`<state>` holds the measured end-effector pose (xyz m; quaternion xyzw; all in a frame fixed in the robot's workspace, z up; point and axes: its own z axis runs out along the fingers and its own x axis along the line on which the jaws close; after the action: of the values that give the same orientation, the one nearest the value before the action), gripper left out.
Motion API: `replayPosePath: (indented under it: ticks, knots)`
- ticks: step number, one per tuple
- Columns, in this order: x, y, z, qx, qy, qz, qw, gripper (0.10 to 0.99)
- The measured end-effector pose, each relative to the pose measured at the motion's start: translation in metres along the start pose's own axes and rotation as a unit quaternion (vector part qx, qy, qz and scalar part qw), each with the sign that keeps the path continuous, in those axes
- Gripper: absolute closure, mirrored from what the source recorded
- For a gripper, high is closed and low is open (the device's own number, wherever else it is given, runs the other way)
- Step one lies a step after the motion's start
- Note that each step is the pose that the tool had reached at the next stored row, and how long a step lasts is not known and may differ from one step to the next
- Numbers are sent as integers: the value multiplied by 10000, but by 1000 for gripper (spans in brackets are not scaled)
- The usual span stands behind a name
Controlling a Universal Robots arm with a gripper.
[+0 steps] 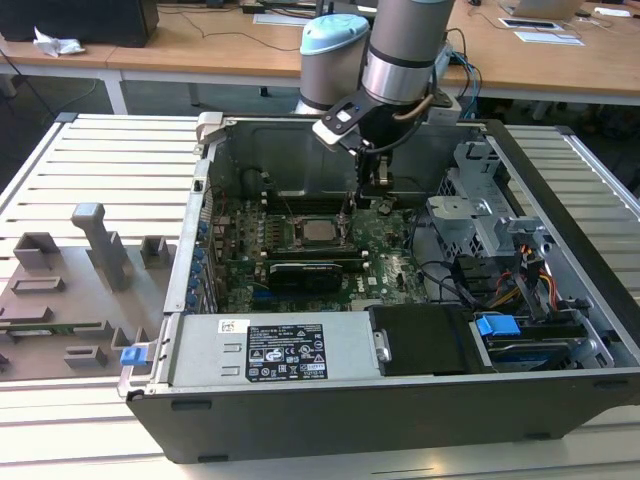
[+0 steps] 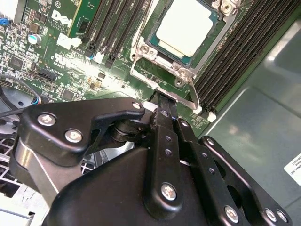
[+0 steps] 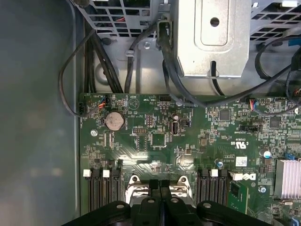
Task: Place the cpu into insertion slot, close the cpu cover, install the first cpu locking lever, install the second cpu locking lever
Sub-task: 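Close the cpu cover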
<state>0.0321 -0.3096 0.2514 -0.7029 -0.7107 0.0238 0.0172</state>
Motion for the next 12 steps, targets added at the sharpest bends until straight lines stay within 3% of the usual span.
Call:
replayPosePath:
  ticks: [12]
  knots:
    - [1,-100,9,0,0,0,10000,980]
